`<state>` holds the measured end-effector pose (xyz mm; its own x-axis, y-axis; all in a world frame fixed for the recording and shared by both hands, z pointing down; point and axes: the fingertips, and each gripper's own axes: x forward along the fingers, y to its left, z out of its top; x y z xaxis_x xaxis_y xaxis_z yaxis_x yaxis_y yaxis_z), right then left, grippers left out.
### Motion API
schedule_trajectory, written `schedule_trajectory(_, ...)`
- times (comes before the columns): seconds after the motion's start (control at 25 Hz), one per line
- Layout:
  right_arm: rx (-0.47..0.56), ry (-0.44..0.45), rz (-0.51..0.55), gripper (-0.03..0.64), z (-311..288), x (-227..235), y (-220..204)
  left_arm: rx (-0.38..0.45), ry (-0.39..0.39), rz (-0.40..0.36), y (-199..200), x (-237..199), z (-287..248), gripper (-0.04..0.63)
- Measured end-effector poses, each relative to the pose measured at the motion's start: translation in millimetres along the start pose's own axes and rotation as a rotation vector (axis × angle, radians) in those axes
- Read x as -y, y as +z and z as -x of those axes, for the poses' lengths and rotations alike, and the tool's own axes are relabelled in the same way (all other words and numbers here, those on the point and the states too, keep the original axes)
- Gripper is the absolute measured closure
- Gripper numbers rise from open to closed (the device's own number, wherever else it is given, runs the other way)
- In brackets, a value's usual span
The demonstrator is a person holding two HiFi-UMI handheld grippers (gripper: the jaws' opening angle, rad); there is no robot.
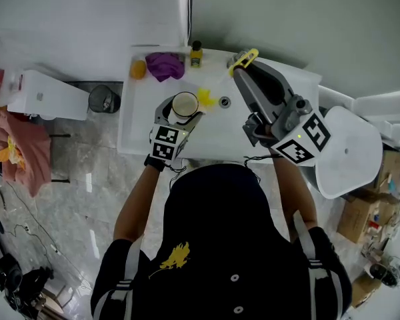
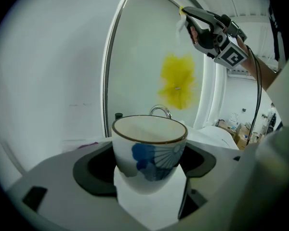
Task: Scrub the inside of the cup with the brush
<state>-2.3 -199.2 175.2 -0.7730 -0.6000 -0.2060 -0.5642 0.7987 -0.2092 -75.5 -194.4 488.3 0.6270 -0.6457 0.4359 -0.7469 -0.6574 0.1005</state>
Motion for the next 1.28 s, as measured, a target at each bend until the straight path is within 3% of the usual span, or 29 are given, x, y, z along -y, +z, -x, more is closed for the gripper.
schedule_trajectory(0.12, -0.010, -0.048, -0.014, 0.551, 6.2, 20.4, -2.9, 0.013, 0.048, 0.030, -3.4, -17.0, 3.9, 0.192)
schedule_trajectory(0.28, -0.080, -0.128, -0.082, 0.551, 11.6, 52.1, -41.9, 0.031, 0.102, 0.049, -8.2, -36.2, 9.3, 0.192)
schedule_trajectory(0.48, -0.201, -0.212, -0.226, 0.551, 22.7, 81.4, -124.7, 0.069, 0.161, 0.053, -20.2, -54.8, 9.4, 0.192)
schedule_trajectory(0.76, -0.481, -0.305, -0.328, 0.551, 32.0, 130.8, -276.7, 0.073, 0.209, 0.080, -65.1, -76.7, -25.7, 0.192)
schedule_trajectory(0.92, -0.705, -0.307, -0.316, 0.551, 38.2, 159.8, -369.6, 0.078, 0.196, 0.118, -101.0, -74.2, -73.5, 0.192)
schedule_trajectory(1.08, -0.945, -0.263, -0.257, 0.551, 51.6, 184.2, -445.6, 0.018, 0.151, 0.134, -148.6, -62.7, -122.7, 0.192)
schedule_trajectory(1.28, -1.056, -0.299, -0.139, 0.551, 72.9, 216.3, -501.4, -0.012, 0.139, 0.146, -181.9, -61.4, -175.0, 0.192)
